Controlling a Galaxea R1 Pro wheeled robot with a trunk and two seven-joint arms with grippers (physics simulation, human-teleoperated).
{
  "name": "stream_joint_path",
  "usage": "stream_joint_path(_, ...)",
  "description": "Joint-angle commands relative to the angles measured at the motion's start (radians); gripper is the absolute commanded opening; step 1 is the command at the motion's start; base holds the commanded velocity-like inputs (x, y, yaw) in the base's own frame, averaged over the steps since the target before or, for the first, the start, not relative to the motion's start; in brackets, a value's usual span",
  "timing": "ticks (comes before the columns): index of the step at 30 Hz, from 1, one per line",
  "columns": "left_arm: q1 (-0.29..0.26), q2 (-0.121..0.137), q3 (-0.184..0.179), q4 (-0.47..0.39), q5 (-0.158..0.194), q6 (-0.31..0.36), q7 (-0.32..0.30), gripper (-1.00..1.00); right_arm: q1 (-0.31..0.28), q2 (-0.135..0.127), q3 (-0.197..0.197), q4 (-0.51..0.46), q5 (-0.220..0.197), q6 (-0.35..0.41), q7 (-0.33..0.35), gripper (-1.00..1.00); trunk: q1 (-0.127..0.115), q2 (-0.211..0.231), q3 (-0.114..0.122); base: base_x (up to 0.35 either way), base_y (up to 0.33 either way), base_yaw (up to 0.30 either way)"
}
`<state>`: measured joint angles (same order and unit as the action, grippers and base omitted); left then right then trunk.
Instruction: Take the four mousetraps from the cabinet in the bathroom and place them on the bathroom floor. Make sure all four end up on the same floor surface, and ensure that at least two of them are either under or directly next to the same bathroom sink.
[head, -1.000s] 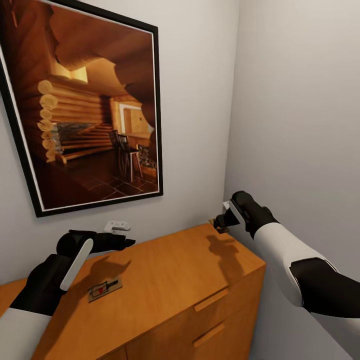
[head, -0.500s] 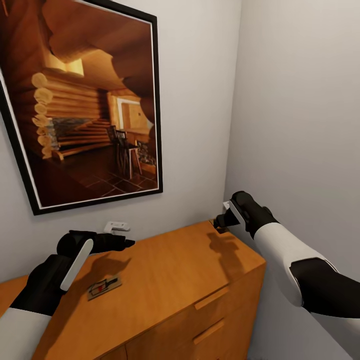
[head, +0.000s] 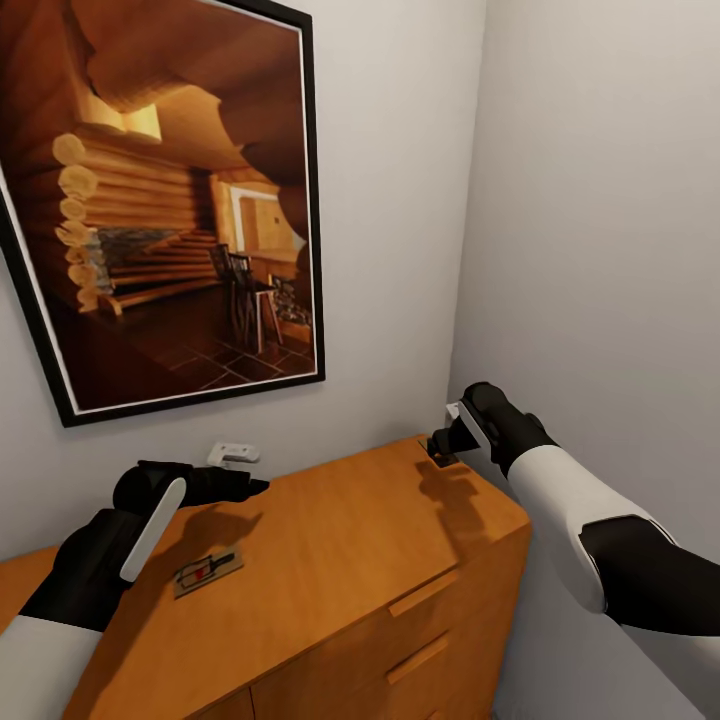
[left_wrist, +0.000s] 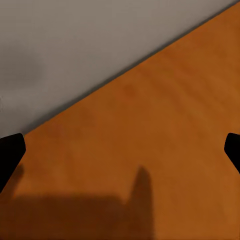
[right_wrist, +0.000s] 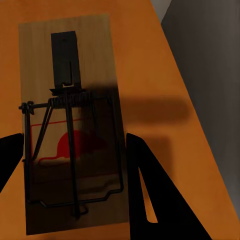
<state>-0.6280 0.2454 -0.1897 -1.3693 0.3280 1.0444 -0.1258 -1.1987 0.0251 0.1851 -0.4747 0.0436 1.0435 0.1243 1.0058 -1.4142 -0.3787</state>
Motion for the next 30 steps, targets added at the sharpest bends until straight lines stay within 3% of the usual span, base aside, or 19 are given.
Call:
stream_joint_path(1,-0.001,0.001,-0.001,-0.001,-0.011,0.003,-0.009,1.00,-0.001,-0.001,0.004,-0.001,0.003,0.004,0.006,-1.00,0.000,-0.001,-0.001,0.000,0.000,0.000)
stream_joint_path(4,-0.001,0.001,-0.001,-0.001,-0.031,0.003,-0.009,1.00,-0.001,-0.001,0.004,-0.001,0.003,0.004,0.006,-1.00,0.000,-0.001,-0.002,0.000,0.000,0.000)
stream_joint_path(11,-0.001,-0.005,-0.001,-0.006,-0.115,0.003,-0.011,1.00,-0.001,-0.001,0.004,-0.001,0.003,0.004,0.006,-1.00,0.000,-0.001,-0.002,0.000,0.000,0.000)
stream_joint_path(30,-0.001,-0.002,0.001,-0.008,-0.135,0.003,-0.012,1.00,-0.001,-0.001,0.003,-0.004,0.001,0.004,0.011,-1.00,0.000,-0.001,-0.002,0.000,0.000,0.000)
